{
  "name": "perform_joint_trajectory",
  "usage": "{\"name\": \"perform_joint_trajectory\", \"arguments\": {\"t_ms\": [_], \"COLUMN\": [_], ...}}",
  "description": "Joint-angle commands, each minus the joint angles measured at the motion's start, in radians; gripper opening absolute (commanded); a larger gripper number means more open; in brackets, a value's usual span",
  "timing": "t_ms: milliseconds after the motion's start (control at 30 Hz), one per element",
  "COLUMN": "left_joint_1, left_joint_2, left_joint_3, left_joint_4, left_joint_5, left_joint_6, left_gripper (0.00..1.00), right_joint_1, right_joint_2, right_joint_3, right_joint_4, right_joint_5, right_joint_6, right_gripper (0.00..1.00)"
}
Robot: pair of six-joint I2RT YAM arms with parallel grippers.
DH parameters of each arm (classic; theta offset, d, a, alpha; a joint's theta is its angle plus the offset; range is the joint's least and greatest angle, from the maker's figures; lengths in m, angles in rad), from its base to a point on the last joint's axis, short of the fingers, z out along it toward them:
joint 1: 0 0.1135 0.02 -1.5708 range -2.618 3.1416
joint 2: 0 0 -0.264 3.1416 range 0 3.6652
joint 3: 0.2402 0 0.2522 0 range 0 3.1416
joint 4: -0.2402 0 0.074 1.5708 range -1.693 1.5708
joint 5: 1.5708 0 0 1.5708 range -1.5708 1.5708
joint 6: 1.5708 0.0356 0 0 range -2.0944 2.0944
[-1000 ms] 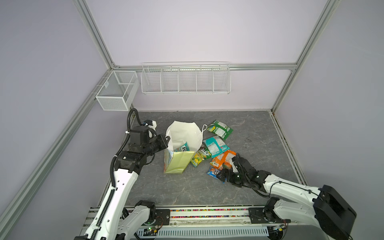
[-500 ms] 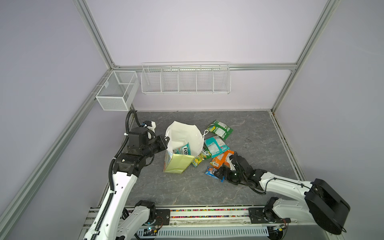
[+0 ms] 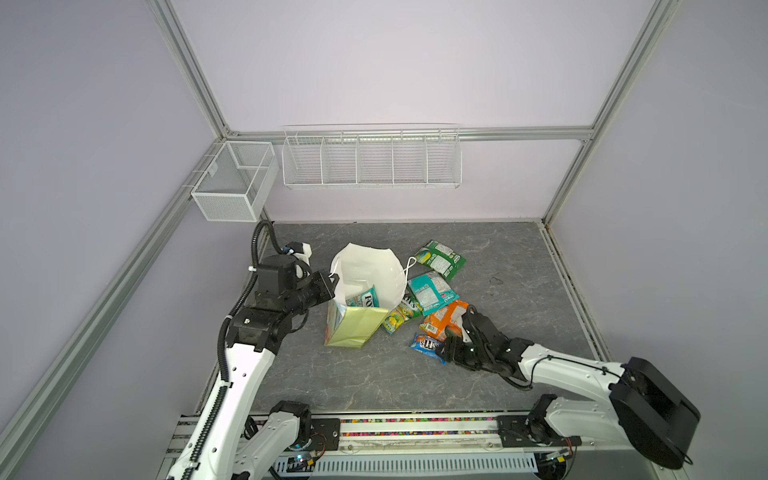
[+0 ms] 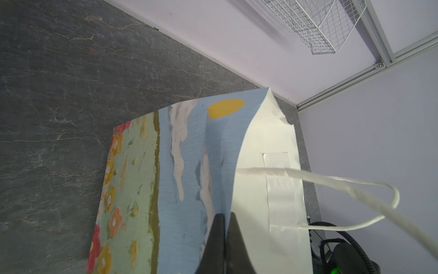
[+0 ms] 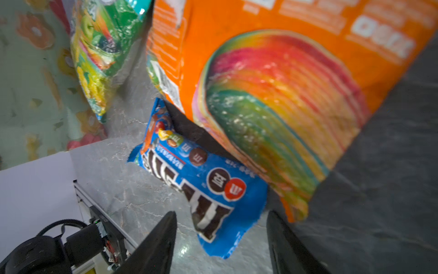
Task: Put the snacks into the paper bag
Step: 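Lower the right gripper onto the blue M&M's bag and close on it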
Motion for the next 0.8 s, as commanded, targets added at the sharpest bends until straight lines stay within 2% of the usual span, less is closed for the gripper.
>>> {"name": "perform_joint_trajectory", "arguments": {"t_ms": [0,67,133,333,467,533,767], "left_joint_1": [-0.003,-0.003,-0.003,-0.003,-0.003,-0.002,-0.003], "left_joint_2": [-0.022,-0.025,-0.028,-0.033,-0.034,-0.035,-0.035], "left_joint_3": [-0.003,-0.003,-0.003,-0.006,-0.006,-0.006,-0.011], "left_joint_4": [0.021,0.019,0.017,0.015,0.014,0.012,0.008], "left_joint_5": [-0.003,-0.004,-0.006,-0.004,-0.006,-0.007,-0.012], "left_joint_6": [0.01,0.012,0.013,0.01,0.01,0.012,0.017], "left_gripper": [0.0,0.0,0.0,0.0,0.0,0.0,0.0], "right_joint_1": [0.005,0.006,0.009,0.028,0.034,0.034,0.039], "right_joint_2": [-0.016,-0.019,-0.016,0.011,0.038,0.055,0.093], "right_joint_3": [0.002,-0.001,-0.002,0.002,0.004,0.008,0.01], "right_joint_4": [-0.085,-0.089,-0.084,-0.023,0.002,0.005,0.003], "right_joint_5": [0.05,0.059,0.061,0.038,0.036,0.04,0.06], "right_joint_6": [0.01,0.01,0.01,0.01,0.014,0.015,0.027], "right_gripper": [0.53,0.47,0.46,0.53,0.53,0.51,0.35]}}
